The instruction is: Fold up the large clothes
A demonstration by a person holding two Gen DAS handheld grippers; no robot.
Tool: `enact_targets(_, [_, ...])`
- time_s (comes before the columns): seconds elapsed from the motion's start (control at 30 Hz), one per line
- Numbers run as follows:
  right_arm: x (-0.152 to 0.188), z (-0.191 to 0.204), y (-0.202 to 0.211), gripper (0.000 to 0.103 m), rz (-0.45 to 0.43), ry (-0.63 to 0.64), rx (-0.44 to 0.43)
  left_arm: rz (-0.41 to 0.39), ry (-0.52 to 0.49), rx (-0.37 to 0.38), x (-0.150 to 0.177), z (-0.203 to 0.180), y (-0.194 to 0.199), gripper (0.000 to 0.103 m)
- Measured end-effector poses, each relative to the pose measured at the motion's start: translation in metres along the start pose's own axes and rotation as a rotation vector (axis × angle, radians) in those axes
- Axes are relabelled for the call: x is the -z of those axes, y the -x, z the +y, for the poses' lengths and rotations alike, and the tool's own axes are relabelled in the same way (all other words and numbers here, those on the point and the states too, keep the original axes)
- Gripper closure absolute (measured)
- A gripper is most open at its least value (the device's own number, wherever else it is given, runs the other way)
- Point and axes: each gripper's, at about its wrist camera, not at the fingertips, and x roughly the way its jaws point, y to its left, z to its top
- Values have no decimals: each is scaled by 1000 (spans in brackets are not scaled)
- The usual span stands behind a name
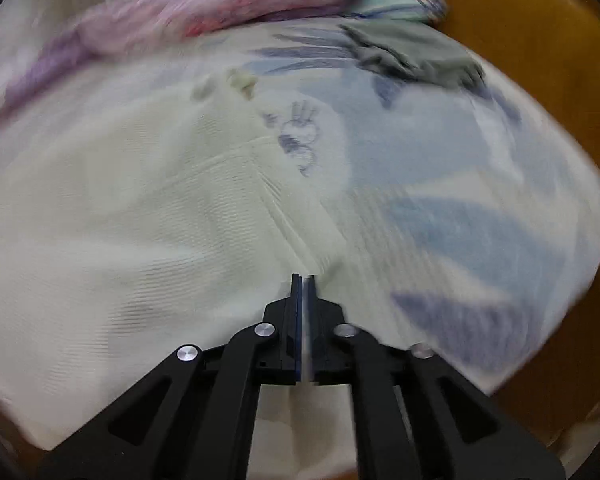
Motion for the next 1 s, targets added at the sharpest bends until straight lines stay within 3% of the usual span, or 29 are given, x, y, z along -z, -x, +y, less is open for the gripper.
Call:
enact_targets(0.07, [-4,38,14,98,7,131,-108,-15,-6,49,-7,-12,18,100])
enact_targets(0.1, [-4,60,21,98,4,165,-189,-56,-15,109,-13,-25,31,100])
enact_targets(0.17, [-6,100,28,98,12,162,-355,-104,-45,186,-24,-54,46,100])
enact_targets(0.23, [1,141,21,98,49,209,-427,-100,-60,271,-34,-89,43,100])
enact_targets(0.3, [17,164,7,98,118,259,-442,-62,-69,314,-31,-115,28,100])
enact_targets(0.4, [46,156,-3,98,239,243,-452,20,-71,330,-7,-135,12,101])
enact_targets(0.53, [60,138,8,102,337,317,-407,92,-94,356,16,-136,23,101])
enact_targets(0.6, [55,120,14,97,388,264,-410,103,-93,372,12,-130,34,96])
enact_targets(0.67, [39,105,24,97,389,205,-421,122,-81,354,4,-122,44,80])
enact_targets(0.7, [32,99,27,91,394,189,-419,119,-75,347,2,-120,47,74])
enact_targets(0.77, [13,89,35,67,380,163,-403,86,-58,333,-6,-114,60,52])
enact_targets(0.8, [5,81,39,36,354,149,-384,75,-54,327,-4,-115,68,50])
enact_targets(0.83, [-7,74,43,19,310,126,-359,67,-48,317,-12,-115,72,46])
enact_targets(0.87, [-19,68,47,18,274,104,-351,65,-45,310,-17,-115,74,41])
enact_targets(1.0, [-56,32,32,17,211,32,-300,33,-50,295,-51,-127,74,38])
